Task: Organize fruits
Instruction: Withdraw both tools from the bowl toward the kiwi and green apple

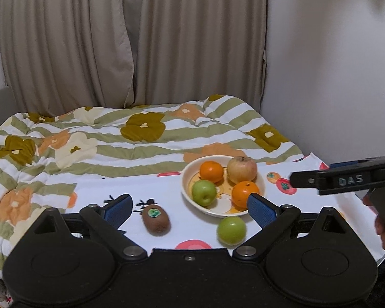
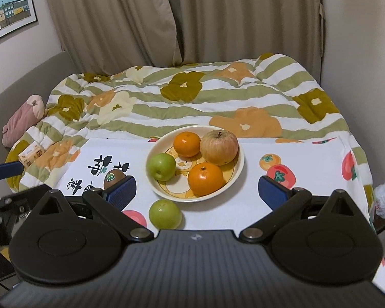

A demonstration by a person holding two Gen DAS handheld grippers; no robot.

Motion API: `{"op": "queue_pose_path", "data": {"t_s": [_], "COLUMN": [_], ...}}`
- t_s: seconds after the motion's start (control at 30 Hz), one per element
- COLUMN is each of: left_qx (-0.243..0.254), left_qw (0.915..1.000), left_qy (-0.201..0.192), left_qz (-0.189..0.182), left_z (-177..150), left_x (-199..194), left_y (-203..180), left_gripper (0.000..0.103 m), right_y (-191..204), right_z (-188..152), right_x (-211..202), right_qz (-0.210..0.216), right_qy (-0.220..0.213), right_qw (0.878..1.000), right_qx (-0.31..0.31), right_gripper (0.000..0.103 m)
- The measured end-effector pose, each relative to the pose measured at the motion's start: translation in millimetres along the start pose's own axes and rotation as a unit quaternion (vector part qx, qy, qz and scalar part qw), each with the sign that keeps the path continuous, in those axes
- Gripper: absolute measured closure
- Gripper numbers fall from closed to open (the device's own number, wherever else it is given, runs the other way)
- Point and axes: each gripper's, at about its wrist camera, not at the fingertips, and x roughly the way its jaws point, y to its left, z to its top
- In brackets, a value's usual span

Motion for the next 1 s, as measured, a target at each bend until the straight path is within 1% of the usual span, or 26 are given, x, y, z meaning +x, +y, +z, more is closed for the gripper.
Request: {"op": "queue_pose_path", "data": {"t_s": [0.27, 0.37, 0.57, 0.77, 1.0], "left_qx": [0.024, 0.034, 0.073, 0.12, 0.183], "left_qw": [0.9997, 0.9993, 0.9965, 0.9897, 0.9767], "left_qy": [0.003, 0.008, 0.021, 0.039, 0.059], "left_qz": [0.0, -0.008, -0.034, -0.068, -0.095], "left_z": [-3.3, -5.8, -9.6, -15.9, -30.7], "left_x": [4.8, 11.8, 36.8, 79.2, 138.9], "left_y": [36.0, 47.0, 62.5, 74.1, 77.8], "left_gripper": [0.005, 0.005, 0.005, 0.005, 0.006], "right_y": [23.9, 35.4, 55.4, 67.3, 70.7], "right_z": [-15.6, -23.7, -38.3, -49.8, -61.5], "right_x": [1.0, 7.2, 25.7, 52.3, 88.1], "right_qz": [-0.026, -0.036, -0.058, -0.085, -0.104], "right_qy": [0.007, 0.013, 0.025, 0.032, 0.045], "right_qw": [0.999, 0.999, 0.997, 0.993, 0.988], "right_qx": [0.025, 0.031, 0.049, 0.078, 0.103], "right_gripper": [0.0, 0.0, 0.0, 0.0, 0.0]}}
